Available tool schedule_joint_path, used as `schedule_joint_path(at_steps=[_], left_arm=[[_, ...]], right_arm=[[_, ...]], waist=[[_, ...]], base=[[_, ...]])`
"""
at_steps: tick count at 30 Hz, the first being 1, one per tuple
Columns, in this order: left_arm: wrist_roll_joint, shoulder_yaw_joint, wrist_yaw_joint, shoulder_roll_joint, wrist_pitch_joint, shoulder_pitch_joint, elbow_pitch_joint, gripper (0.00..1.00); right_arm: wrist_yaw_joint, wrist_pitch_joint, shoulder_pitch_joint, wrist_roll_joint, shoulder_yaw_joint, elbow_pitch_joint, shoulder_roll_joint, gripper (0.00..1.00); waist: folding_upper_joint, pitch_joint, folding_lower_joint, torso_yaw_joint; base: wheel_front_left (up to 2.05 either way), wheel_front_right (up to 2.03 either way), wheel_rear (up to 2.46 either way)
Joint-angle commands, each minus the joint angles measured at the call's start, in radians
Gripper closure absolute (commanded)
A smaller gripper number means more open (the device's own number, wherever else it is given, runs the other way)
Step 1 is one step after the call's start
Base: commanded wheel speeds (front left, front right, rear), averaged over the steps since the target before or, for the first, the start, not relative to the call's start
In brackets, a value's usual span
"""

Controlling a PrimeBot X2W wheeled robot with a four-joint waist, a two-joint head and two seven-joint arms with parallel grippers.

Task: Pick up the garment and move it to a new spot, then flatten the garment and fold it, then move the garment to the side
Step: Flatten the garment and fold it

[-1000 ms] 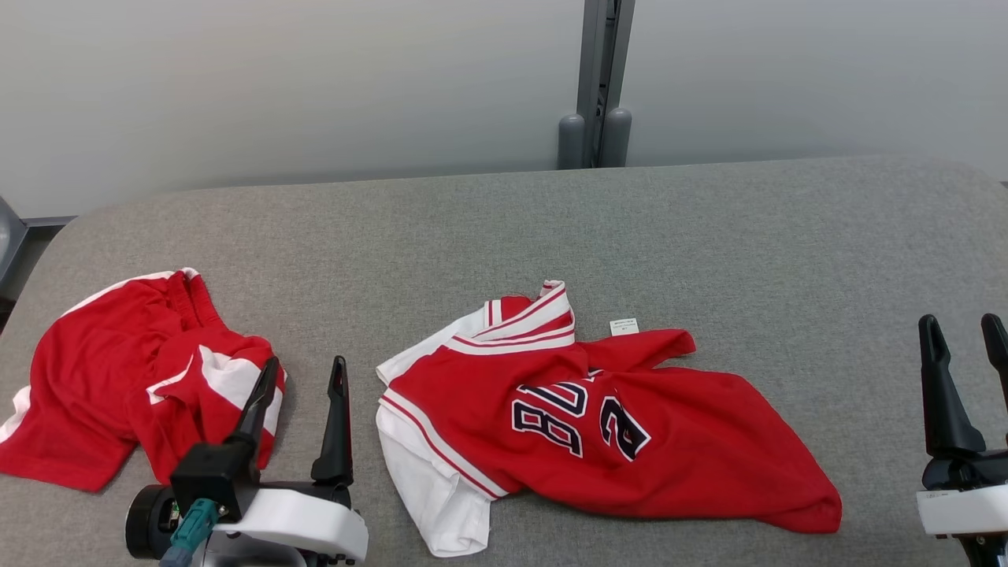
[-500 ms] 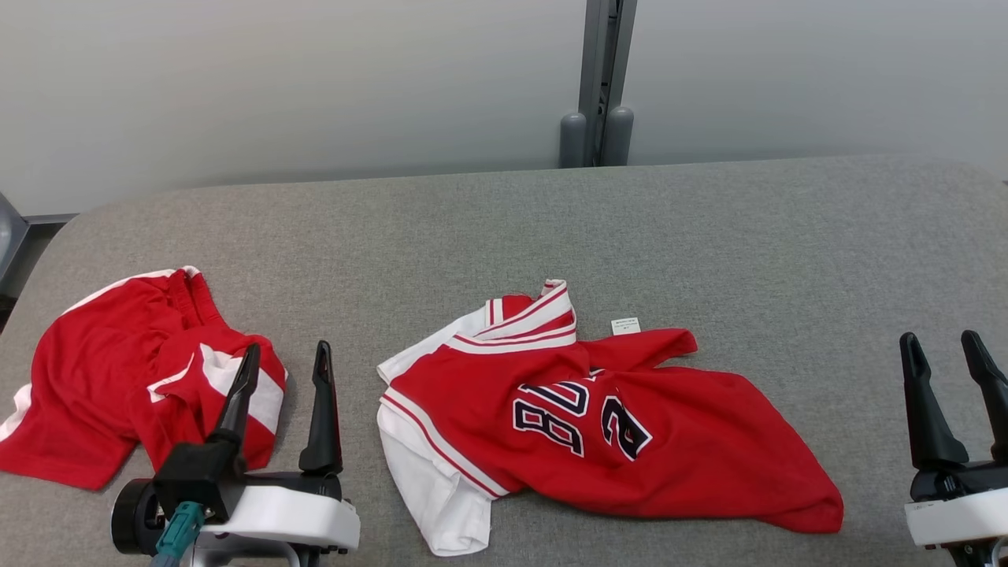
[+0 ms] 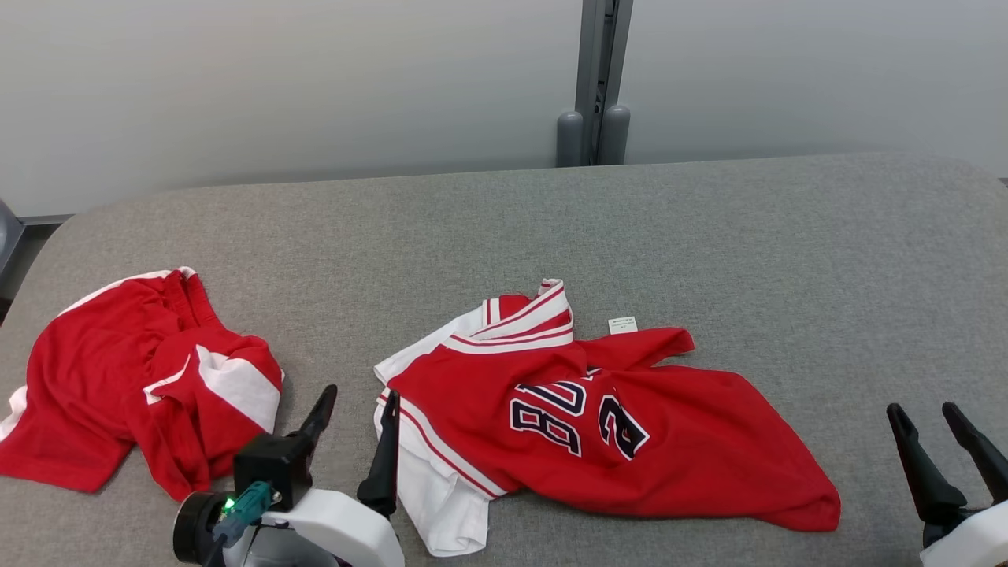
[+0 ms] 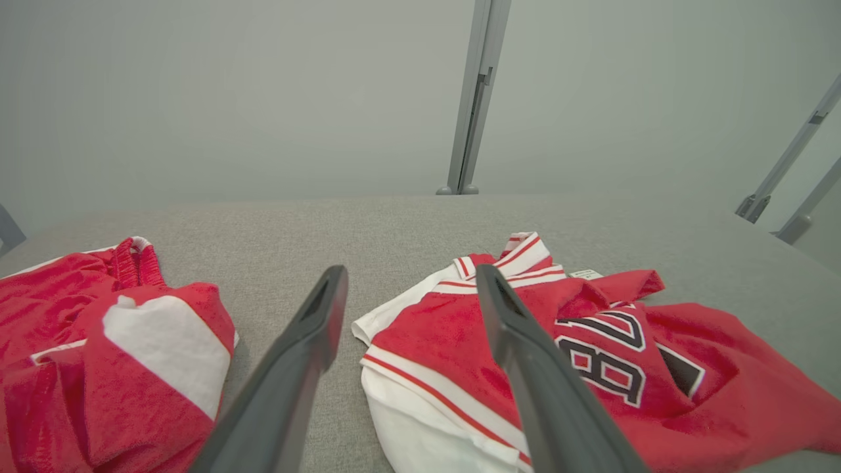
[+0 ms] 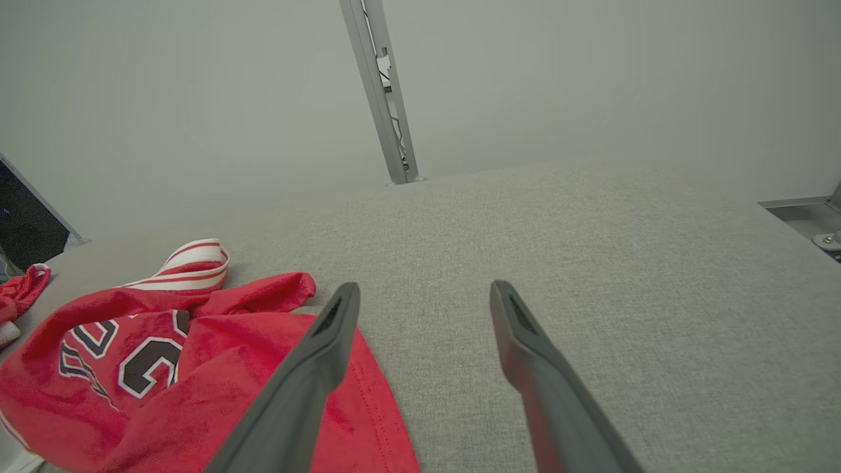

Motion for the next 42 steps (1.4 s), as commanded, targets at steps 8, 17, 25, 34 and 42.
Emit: schedule_joint_path(at_steps=[8,17,25,34,42], left_arm=[[-0.009,-0.057,-0.013,0.029,0.167,0.012,0.009,0.00],[-0.014,-0.104,-0.036,0.030,0.240,-0.008,0.087,0.00],[-0.003,-0.140,-0.052,0.027,0.275,-0.045,0.156,0.00],[0.034,-0.181,-0.043,0.006,0.284,-0.104,0.221,0.00],[0.056,-0.186,-0.020,0.009,0.282,-0.128,0.254,0.04]], right_arm=[[0.001,0.148,0.015,0.106,0.056,0.043,-0.027,0.00],[0.001,0.202,-0.031,0.218,0.173,0.124,-0.057,0.00],[0.001,0.208,-0.095,0.270,0.263,0.207,-0.069,0.00],[0.001,0.187,-0.168,0.314,0.361,0.244,-0.071,0.00],[0.001,0.159,-0.194,0.352,0.424,0.271,-0.079,0.71]], waist=[[0.0000,0.014,0.0000,-0.011],[0.0000,0.036,0.0000,-0.009],[0.0000,0.046,0.0000,-0.007],[0.0000,0.071,0.0000,-0.019],[0.0000,0.076,0.0000,-0.019]], base=[[0.00,0.00,0.00],[0.00,0.00,0.00],[0.00,0.00,0.00],[0.00,0.00,0.00],[0.00,0.00,0.00]])
